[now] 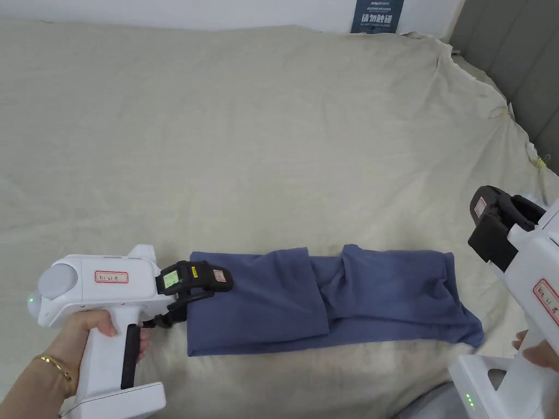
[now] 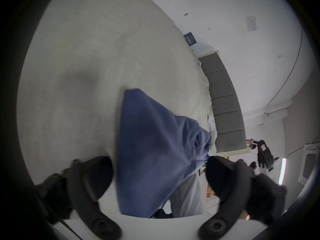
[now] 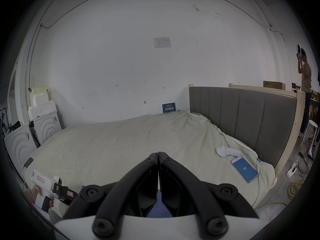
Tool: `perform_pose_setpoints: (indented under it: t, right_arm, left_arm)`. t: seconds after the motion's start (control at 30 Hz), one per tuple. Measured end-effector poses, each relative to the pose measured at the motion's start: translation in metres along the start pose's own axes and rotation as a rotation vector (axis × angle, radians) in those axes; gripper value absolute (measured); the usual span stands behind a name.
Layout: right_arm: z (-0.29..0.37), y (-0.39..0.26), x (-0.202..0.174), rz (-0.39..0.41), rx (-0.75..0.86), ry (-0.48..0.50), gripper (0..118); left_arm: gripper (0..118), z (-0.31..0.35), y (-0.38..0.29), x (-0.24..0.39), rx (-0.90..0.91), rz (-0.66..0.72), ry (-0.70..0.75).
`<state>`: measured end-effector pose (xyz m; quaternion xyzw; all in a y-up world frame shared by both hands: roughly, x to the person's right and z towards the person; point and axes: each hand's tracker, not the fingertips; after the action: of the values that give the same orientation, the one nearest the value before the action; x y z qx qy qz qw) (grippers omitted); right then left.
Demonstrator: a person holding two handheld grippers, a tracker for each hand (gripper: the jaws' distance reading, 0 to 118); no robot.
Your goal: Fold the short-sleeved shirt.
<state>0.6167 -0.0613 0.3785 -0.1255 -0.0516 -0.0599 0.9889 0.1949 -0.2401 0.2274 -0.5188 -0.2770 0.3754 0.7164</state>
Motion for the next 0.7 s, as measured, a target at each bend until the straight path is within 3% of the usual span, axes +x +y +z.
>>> perform_pose_setpoints:
  t: [0.03,0.1,0.2,0.57,0.7]
  right_arm:
    - [0.0,-0.001,0.0,0.001,-0.003,0.001,0]
    - [0.0,-0.002,-0.001,0.006,-0.009,0.001,0]
    - [0.004,-0.001,-0.014,0.01,-0.015,0.006,0]
    - [-0.002,-0.004,-0.011,0.004,-0.025,0.034,0]
    - [-0.004,-0.005,-0.01,0.015,-0.02,0.044,0]
  left_arm:
    - [85,-0.007,0.0,0.001,-0.009,0.003,0.007]
    - [69,-0.013,-0.001,0.004,0.0,-0.05,0.107]
    - [15,-0.01,0.002,0.001,0.024,-0.007,0.146]
    - [8,0.024,-0.004,0.027,0.113,0.053,0.206]
    - [8,0.068,-0.002,0.036,0.211,-0.02,0.358]
